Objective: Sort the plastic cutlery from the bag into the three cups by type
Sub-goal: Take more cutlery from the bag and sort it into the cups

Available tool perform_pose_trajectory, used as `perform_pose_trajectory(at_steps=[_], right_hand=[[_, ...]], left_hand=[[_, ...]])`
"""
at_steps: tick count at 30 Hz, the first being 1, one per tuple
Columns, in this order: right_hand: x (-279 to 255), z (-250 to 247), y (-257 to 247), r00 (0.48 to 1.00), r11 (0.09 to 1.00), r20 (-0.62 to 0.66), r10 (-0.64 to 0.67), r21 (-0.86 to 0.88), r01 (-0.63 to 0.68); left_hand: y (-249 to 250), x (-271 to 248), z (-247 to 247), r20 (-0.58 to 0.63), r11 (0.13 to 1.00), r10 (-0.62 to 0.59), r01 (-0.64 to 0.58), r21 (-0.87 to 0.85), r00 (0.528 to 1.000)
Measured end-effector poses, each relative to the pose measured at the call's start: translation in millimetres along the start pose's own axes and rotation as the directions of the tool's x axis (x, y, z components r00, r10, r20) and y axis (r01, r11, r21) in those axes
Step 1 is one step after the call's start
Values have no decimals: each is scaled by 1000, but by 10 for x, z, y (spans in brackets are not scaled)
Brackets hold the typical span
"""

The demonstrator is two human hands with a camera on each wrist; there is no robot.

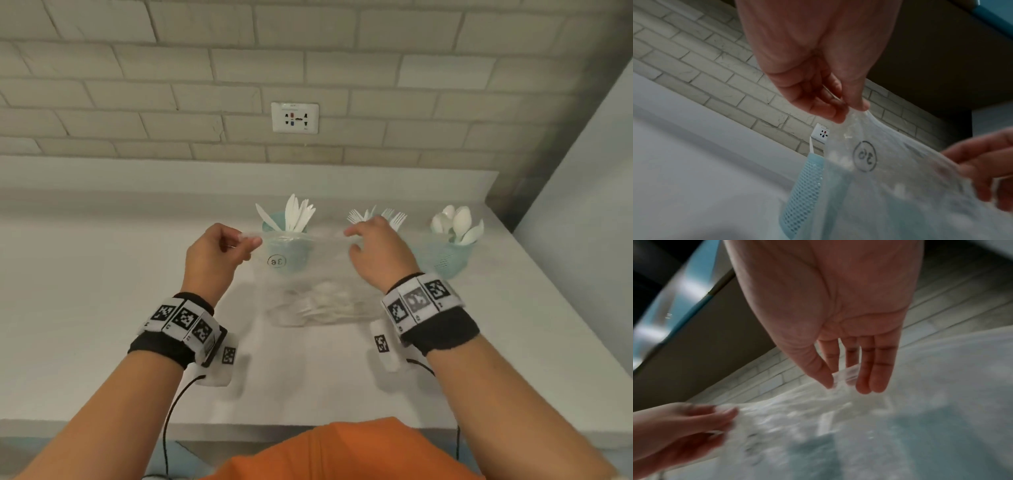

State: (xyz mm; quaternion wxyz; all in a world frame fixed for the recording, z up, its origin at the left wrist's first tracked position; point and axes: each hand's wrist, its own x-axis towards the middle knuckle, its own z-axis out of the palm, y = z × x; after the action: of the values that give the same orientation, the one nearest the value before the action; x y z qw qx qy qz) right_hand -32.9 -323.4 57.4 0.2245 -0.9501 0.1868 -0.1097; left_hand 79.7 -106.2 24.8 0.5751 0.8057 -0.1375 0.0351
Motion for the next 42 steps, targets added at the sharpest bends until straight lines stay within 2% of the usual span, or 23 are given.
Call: perform_pose_trajectory(at_steps=[2,4,7,10,14,18,22,26,30,33,35,38,40,42], right_hand=[[10,122,-286,988,989,46,-149,-3,150],[50,238,-537,970,971,72,-233,-30,235],[158,344,-775,949,945,17,-316,-82,316],[238,403,-886,904,890,-14,-426,-186,417],[276,407,-888,876,865,-58,-478,-201,459],[270,374,-858,862,855,-22,-506,-147,498],[210,260,-558,924,924,-27,-381,-47,379],[109,63,200,978,980,-69,-198,-49,195],[-108,-209,959,988,997,-157,9,-79,-21],[-219,-322,1209,972,984,-187,139,-81,-156],[-243,-308,1191,963,986,-215,160,-19,-168],[-290,-241,975,975,958,-202,92,284,-31],[-291,-154,849,984,940,-177,28,339,34],[-275,-54,780,988,940,-149,31,342,22]], left_hand=[[11,-9,45,4,993,2,-2,-121,1000],[3,-11,52,12,980,25,-22,-199,1000],[-20,-24,58,29,970,46,-38,-240,999],[-11,-60,66,0,966,30,-29,-256,1000],[21,-81,62,-35,953,10,-20,-303,999],[48,-87,99,-5,960,77,-76,-268,997],[21,-43,106,-75,967,82,-98,-234,994],[-68,15,59,-92,977,50,-68,-201,995],[-142,62,-4,-131,980,-4,-22,-196,991],[-121,41,-8,-117,979,-13,-11,-206,993],[-66,7,19,-96,975,-1,-20,-219,995],[37,-18,37,-71,971,-18,0,-240,997],[65,-11,42,-61,986,0,-10,-167,998],[77,-20,54,-31,992,83,-86,-90,996]])
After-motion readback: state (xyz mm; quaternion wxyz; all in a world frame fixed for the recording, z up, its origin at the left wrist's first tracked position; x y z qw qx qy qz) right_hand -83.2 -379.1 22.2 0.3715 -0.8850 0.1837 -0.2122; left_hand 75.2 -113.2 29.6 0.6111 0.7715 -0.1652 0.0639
